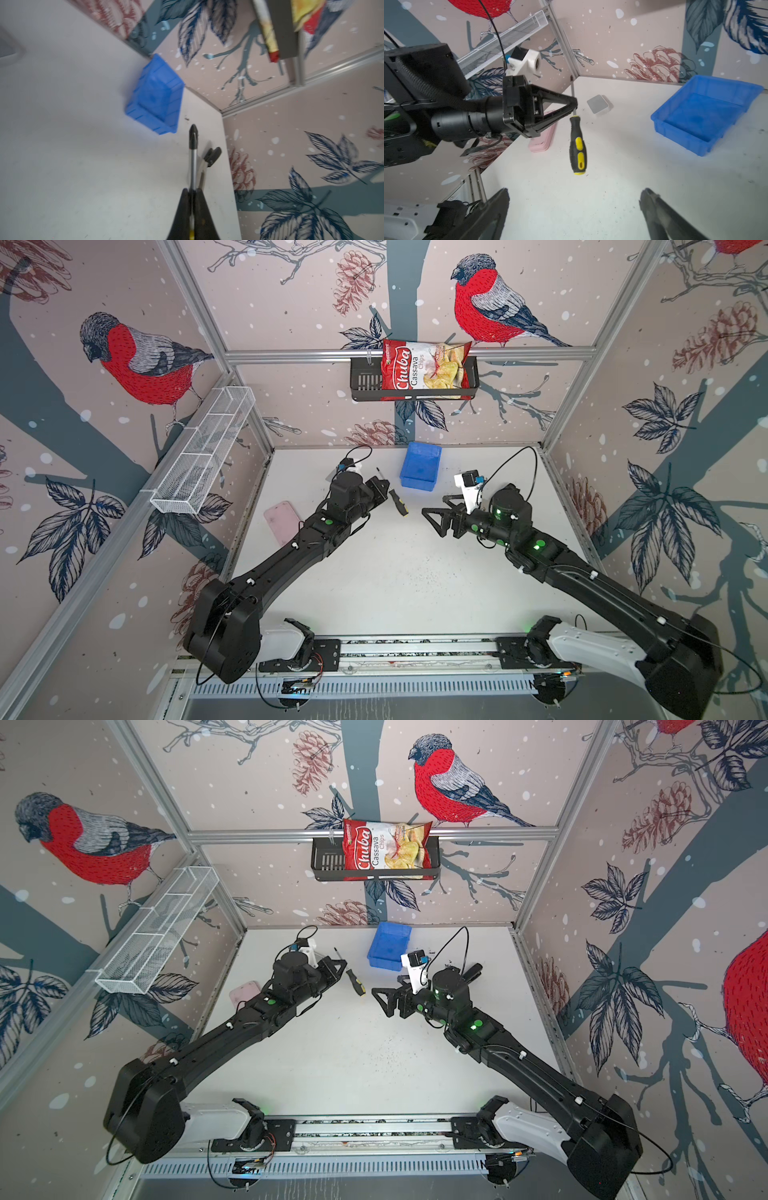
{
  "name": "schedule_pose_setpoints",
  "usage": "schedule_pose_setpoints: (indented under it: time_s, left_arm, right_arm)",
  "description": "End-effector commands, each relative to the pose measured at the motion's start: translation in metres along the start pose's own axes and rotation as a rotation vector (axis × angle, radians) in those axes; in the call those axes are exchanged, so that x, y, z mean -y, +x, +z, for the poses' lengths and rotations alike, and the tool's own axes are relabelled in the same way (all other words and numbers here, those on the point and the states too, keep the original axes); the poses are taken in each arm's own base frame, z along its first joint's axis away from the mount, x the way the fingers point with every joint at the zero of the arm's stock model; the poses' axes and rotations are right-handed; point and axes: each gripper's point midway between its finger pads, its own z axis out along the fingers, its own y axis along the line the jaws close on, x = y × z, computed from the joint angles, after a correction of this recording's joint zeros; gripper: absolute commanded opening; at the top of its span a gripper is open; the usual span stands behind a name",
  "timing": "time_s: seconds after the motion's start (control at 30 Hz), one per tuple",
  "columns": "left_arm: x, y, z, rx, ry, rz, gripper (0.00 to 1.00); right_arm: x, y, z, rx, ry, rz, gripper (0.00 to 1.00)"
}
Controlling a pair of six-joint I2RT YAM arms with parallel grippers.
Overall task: Put the screwdriver in the bin
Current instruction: Place the screwdriver into the bin.
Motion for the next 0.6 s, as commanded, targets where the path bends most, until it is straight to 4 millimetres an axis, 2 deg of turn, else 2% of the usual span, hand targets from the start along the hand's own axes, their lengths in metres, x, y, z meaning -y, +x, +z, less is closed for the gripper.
schedule_pose_setpoints:
  time_s: [0.0, 0.4, 0.57]
  left_arm:
    - [0.063, -0.018, -0.007, 0.045, 0.270, 0.080, 0.00]
    - [0.114, -0.006, -0.022, -0.040, 0.522, 0.122, 0.00]
    - [0.127, -0.002, -0.028, -0.060, 0.571, 0.151, 0.00]
  right_arm:
    - [-0.025, -0.015, -0.002, 0.022, -0.173, 0.061, 0.99]
    - [-0.019, -0.032, 0.006, 0.051, -0.216, 0.120, 0.99]
    - [-0.019, -0.034, 0.011, 0.027, -0.253, 0.140, 0.87]
